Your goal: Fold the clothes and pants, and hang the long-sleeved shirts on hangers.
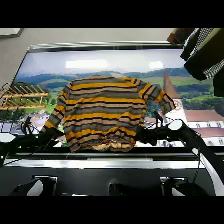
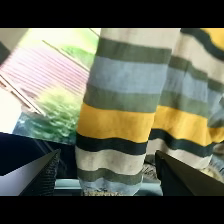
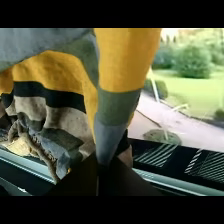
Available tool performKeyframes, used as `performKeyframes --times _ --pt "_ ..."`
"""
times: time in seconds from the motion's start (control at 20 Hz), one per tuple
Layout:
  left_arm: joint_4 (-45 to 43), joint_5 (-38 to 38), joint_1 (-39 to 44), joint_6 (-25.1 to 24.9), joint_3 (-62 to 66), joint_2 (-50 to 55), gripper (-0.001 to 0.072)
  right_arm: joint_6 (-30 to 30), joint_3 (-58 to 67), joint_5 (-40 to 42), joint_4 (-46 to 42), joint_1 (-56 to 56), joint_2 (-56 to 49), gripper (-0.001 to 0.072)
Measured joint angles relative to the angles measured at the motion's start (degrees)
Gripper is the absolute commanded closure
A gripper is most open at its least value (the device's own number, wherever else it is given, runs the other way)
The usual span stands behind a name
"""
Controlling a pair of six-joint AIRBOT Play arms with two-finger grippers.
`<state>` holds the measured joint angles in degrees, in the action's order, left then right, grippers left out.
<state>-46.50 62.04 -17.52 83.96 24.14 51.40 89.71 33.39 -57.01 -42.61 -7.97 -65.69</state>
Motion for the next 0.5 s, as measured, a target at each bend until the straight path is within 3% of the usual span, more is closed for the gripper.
performKeyframes --times 0.3,0.35,0.45,0.5 --pt "0.11 -7.8 10.8 2.86 0.0 5.42 0.0041 0.87 -0.02 -2.86 -0.22 -0.09 1.95 0.0688" --pt "0.11 -9.07 12.26 3.61 0.0 6.38 0.0095 1.05 -0.02 -3.28 -0.22 -0.09 2.03 0.0688" --pt "0.15 -11.04 14.27 4.87 0.0 7.85 0.0647 1.05 -0.02 -3.82 -0.13 -0.09 2.21 0.0688" --pt "0.44 -11.72 14.97 5.35 0.0 8.37 0.0688 1.07 -0.02 -3.93 0.02 -0.09 2.36 0.0688"
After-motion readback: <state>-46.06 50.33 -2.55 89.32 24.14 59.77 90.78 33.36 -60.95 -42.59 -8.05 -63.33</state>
